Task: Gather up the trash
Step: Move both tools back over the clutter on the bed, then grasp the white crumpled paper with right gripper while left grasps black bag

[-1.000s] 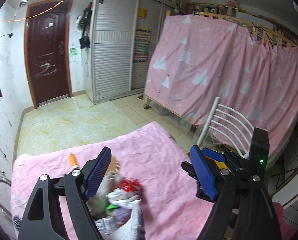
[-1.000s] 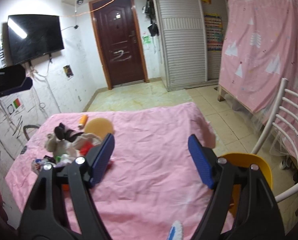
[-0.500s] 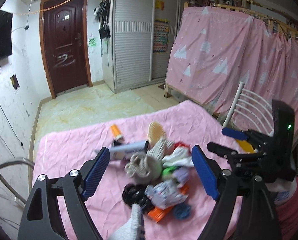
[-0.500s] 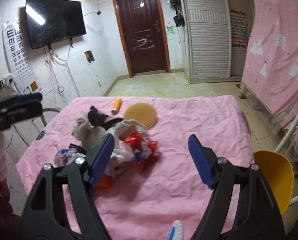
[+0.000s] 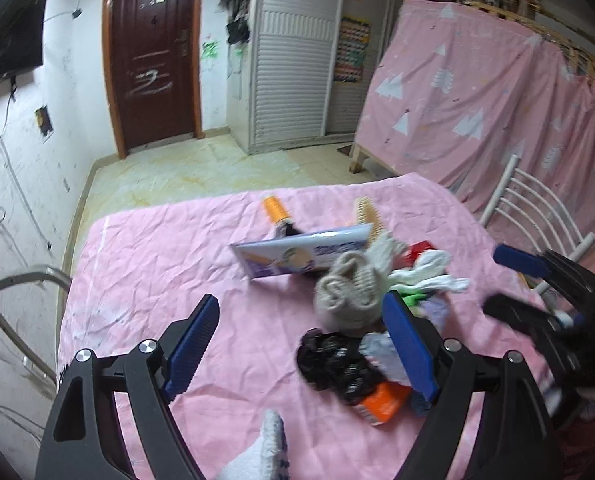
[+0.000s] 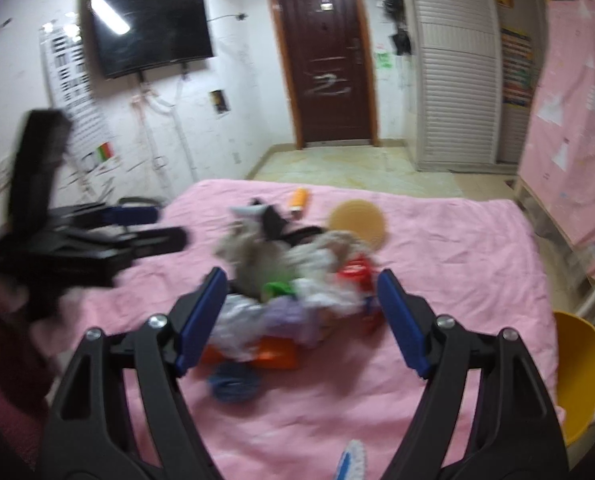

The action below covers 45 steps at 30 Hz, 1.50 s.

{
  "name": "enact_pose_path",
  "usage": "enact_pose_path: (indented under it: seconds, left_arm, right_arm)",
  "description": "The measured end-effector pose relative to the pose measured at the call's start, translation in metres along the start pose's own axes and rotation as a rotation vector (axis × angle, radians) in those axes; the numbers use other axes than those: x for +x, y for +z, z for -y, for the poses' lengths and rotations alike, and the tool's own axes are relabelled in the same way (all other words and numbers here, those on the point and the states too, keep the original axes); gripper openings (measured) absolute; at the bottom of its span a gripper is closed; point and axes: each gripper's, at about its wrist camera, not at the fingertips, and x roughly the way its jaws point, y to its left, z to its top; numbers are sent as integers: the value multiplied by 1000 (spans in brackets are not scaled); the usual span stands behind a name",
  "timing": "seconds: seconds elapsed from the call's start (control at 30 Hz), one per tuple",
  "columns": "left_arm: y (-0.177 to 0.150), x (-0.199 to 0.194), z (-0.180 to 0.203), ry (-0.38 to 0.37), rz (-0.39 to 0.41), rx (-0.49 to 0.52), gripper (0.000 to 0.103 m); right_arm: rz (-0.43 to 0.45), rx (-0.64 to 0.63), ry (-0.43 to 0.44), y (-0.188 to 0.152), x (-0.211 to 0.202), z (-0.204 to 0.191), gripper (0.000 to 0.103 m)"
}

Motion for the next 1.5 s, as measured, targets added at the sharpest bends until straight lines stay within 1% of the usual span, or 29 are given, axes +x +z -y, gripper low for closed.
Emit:
enact_pose_path:
  seconds: [0.1,0.17,0.23,0.3,0.37,0.43,0.5,0.67,0.73,0.97,1.07,1.1,1.13,1.17,1.2,1.23,1.27,1.3,1.33,1.5]
  left_arm:
    - [-2,6,-11,8,-15,-26,75]
    - [-3,8,-16,9,-22,-39,75]
    - [-4,10,-20,6,-27,-51,75]
    - [-5,11,-25,0,-33,-64,75]
    - [-7,13,-27,-7,-38,-69,75]
    - [-9,14,-28,-19,-44,-71,75]
    - [-11,16,-28,-36,-52,-73,75]
    - [-17,22,-22,-86,-74,-55,75]
    - [-21,25,-15,-104,-81,-29,75]
    - [-26,45,10,-117,-144,33,75]
    - [-29,56,21,-99,-171,57,74]
    - [-30,58,24,-94,-176,62,68]
    - [-30,61,27,-91,-185,70,55]
    - [-30,63,30,-93,-195,74,50]
    - [-31,66,32,-97,-209,76,41]
    - [-32,67,34,-94,-212,78,35]
    - [-33,68,35,-90,-213,79,32]
    - [-32,68,35,-85,-212,75,26]
    - [-32,67,35,-79,-207,69,23]
    - [-23,47,33,-56,-150,44,22]
  right_arm:
    - [-8,-59,56,-2,3,-23,74]
    - [-22,-102,78,-3,9,-38,73]
    - [-47,-139,87,-6,16,-49,56]
    - [-77,-168,85,-9,26,-59,52]
    - [-106,-186,68,-13,34,-64,45]
    - [-146,-191,33,-17,44,-65,31]
    - [-144,-184,15,-17,45,-63,24]
    - [-91,-132,3,-11,31,-51,22]
    - [-57,-87,6,-7,21,-40,22]
    - [44,2,46,5,-12,-18,22]
    - [64,11,35,7,-18,-12,22]
    - [70,19,35,7,-20,-9,22]
    - [73,26,37,7,-21,-6,22]
    - [77,33,32,7,-23,-3,22]
    - [83,41,30,7,-25,0,22]
    - [86,49,34,7,-27,2,22]
    - [90,62,43,7,-28,6,22]
    - [93,67,44,7,-30,8,22]
    - [97,71,45,8,-31,11,22]
    - [134,102,68,13,-42,23,22]
